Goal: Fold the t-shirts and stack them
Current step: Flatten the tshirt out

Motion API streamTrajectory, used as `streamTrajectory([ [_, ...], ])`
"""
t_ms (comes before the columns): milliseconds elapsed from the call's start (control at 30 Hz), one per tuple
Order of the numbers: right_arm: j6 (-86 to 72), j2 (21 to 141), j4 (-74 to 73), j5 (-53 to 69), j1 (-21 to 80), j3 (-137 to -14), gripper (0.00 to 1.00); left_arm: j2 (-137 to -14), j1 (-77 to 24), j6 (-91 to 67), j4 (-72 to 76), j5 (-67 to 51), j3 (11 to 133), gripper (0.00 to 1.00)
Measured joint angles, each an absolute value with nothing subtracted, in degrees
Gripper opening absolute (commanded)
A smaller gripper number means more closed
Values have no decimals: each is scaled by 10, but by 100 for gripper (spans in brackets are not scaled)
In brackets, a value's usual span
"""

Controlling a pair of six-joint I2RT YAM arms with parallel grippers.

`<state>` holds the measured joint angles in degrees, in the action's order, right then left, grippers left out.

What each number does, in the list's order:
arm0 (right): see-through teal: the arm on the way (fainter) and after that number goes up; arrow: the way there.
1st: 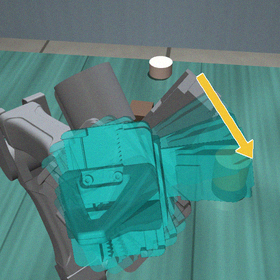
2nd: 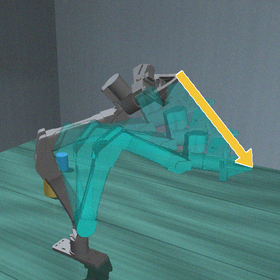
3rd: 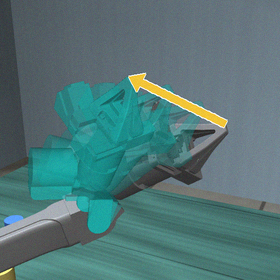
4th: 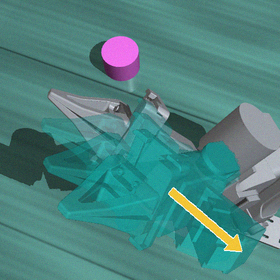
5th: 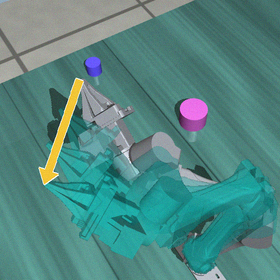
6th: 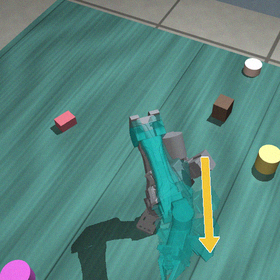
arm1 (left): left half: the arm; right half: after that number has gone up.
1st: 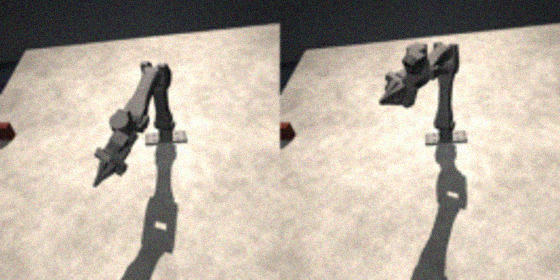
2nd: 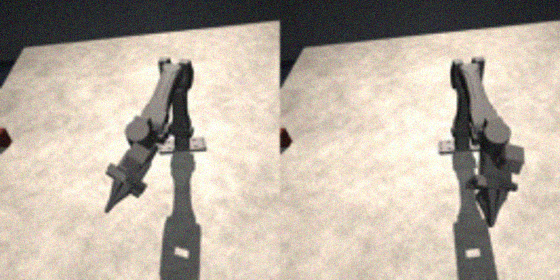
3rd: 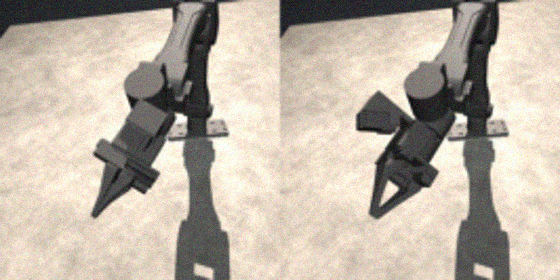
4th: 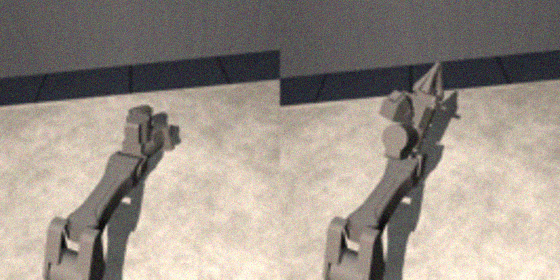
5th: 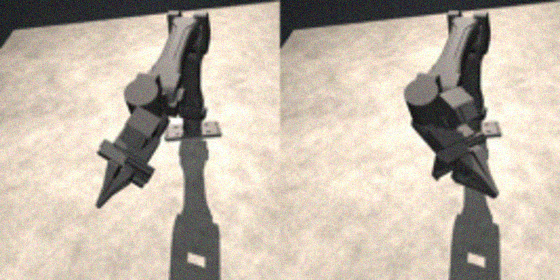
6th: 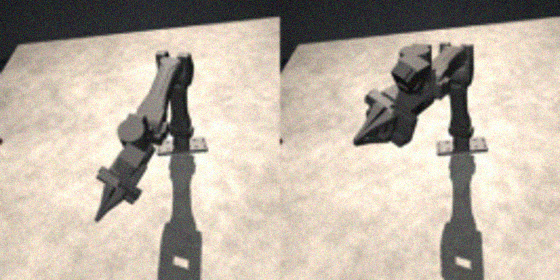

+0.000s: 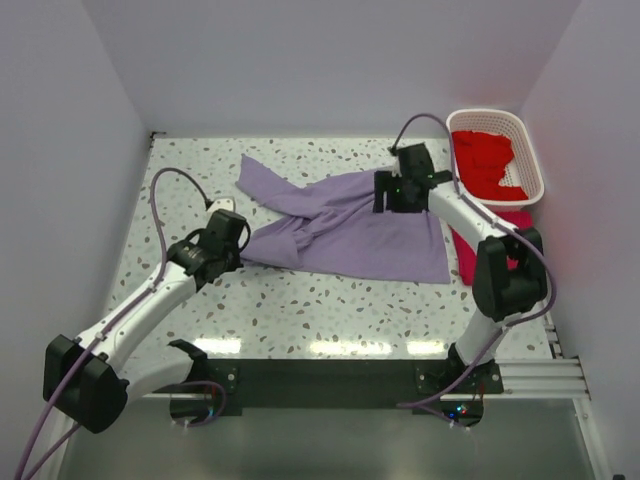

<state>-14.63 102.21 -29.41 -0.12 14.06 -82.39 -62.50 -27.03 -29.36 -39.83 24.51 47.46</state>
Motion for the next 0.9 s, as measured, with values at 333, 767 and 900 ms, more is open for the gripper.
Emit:
streamTrajectory([
  [333, -180, 943, -282, 41, 243, -573, 71, -592, -270, -333, -387, 226, 433, 13],
  [767, -208, 879, -262, 40, 240, -478, 71, -429, -270, -397, -406, 213, 408, 54],
  [900, -228, 816, -320, 37, 240, -440, 71, -454, -270, -392, -398, 208, 421, 64],
])
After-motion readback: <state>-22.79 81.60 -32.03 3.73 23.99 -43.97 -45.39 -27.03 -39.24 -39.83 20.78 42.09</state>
